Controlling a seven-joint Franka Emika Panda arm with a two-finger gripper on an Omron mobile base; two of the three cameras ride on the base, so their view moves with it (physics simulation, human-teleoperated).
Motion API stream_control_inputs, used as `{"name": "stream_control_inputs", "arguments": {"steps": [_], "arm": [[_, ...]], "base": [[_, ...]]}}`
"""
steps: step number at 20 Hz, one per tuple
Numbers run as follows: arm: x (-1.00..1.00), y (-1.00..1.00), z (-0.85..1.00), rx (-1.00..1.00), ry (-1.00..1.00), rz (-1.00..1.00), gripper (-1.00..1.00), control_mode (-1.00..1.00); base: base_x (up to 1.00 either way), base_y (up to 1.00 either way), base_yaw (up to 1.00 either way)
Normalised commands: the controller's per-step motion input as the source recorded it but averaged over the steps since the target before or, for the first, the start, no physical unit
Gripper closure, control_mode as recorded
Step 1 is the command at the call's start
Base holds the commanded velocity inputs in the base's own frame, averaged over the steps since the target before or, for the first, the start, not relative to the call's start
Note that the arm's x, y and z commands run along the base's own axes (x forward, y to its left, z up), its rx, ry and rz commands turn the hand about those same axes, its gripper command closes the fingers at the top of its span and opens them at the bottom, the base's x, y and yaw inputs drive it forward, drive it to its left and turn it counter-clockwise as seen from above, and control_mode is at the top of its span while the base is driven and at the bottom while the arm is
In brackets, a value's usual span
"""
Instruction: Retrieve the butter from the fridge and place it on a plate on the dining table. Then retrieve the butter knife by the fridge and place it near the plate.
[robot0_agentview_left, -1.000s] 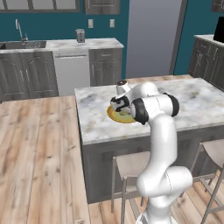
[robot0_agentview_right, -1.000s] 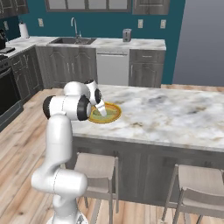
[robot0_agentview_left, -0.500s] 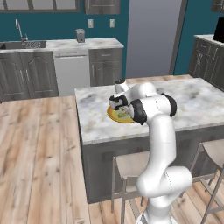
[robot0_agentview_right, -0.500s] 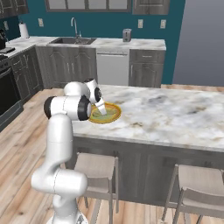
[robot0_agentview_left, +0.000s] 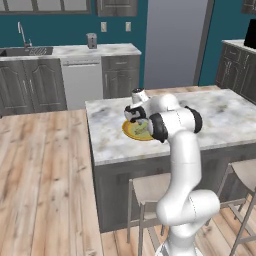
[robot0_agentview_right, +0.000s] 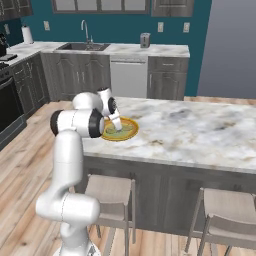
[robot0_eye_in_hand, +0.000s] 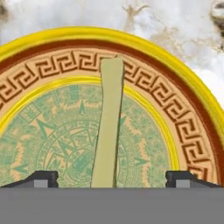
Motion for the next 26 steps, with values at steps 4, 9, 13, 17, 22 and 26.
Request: {"name": "stream_control_inputs", "arguments": {"steps": [4,9,13,17,22,26], "arm": [[-0.52,-0.20,0.96,0.12,0.20,0.00,-1.00,-1.00],[-0.97,0.00,0.79,0.09,0.08,0.02,-1.00,-1.00],[-1.00,0.06,0.11,0.03,-0.02,0.29,-1.00,-1.00],[-1.00,0.26,0.20,0.00,0.00,0.46,-1.00,-1.00],[-1.00,0.11,0.48,0.06,0.02,0.44,-1.00,-1.00],[-0.97,0.00,0.35,0.22,0.06,0.39,-1.00,-1.00]], "base": [[0.00,0.00,0.00],[0.00,0.00,0.00],[0.00,0.00,0.00],[0.00,0.00,0.00],[0.00,0.00,0.00],[0.00,0.00,0.00]]}}
